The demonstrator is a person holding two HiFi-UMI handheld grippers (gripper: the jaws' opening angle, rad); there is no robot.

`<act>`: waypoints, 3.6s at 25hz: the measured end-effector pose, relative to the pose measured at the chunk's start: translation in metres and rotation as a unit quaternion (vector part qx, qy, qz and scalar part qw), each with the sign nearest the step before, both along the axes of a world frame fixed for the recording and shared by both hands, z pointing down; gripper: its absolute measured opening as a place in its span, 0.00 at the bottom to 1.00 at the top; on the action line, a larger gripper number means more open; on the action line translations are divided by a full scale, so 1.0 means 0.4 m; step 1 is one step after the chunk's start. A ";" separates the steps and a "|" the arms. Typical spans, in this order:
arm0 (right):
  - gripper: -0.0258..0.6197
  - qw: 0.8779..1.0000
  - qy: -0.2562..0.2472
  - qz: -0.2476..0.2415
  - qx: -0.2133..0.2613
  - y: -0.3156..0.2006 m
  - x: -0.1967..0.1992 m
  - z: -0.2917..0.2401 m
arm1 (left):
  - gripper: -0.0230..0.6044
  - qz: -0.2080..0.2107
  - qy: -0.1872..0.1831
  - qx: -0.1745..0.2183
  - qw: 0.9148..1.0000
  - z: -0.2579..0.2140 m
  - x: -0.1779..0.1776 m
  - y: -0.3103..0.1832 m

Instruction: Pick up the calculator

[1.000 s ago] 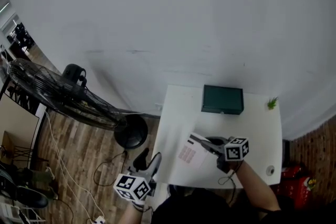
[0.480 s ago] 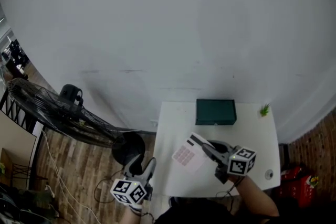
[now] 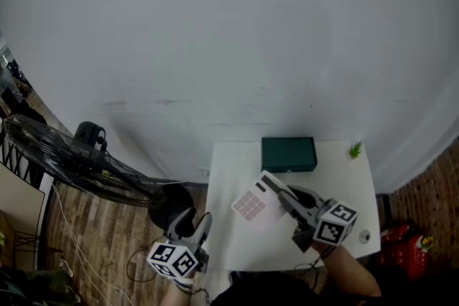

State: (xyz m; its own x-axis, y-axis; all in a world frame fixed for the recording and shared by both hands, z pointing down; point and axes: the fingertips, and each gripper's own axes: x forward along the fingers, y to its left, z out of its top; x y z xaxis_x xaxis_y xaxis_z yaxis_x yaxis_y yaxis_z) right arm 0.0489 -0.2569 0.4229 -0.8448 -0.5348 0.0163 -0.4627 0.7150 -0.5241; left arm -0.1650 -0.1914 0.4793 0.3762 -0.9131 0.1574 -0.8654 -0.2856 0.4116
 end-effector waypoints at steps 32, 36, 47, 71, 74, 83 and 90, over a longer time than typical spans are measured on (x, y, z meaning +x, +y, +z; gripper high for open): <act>0.12 1.000 -0.024 0.013 0.001 0.010 0.035 0.025 | 0.35 -0.013 0.013 -0.019 1.000 0.035 0.016 0.017; 0.12 1.000 -0.024 0.011 0.003 0.007 0.036 0.025 | 0.35 -0.014 0.012 -0.018 1.000 0.032 0.017 0.010; 0.12 0.999 -0.032 0.006 -0.004 -0.009 0.036 0.031 | 0.35 -0.017 0.012 -0.020 1.000 0.038 0.020 -0.003; 0.12 0.999 -0.037 -0.010 -0.004 -0.056 0.037 0.034 | 0.35 -0.032 0.008 -0.021 0.999 0.041 0.018 -0.043; 0.12 0.999 -0.037 -0.012 -0.002 -0.058 0.037 0.035 | 0.35 -0.032 0.007 -0.022 0.999 0.043 0.021 -0.046; 0.12 0.999 -0.038 -0.014 -0.002 -0.069 0.042 0.037 | 0.35 -0.030 0.006 -0.025 0.999 0.045 0.032 -0.057; 0.12 0.999 -0.038 -0.021 -0.004 -0.070 0.046 0.039 | 0.35 -0.032 0.003 -0.027 0.999 0.045 0.041 -0.056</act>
State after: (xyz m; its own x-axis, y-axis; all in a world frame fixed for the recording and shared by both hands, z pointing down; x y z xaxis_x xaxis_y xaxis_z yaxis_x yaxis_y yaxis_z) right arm 0.0674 -0.2847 0.4385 -0.8653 -0.4993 -0.0445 -0.3917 0.7288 -0.5616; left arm -0.1487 -0.2138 0.4973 0.3182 -0.9254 0.2057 -0.8786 -0.2064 0.4307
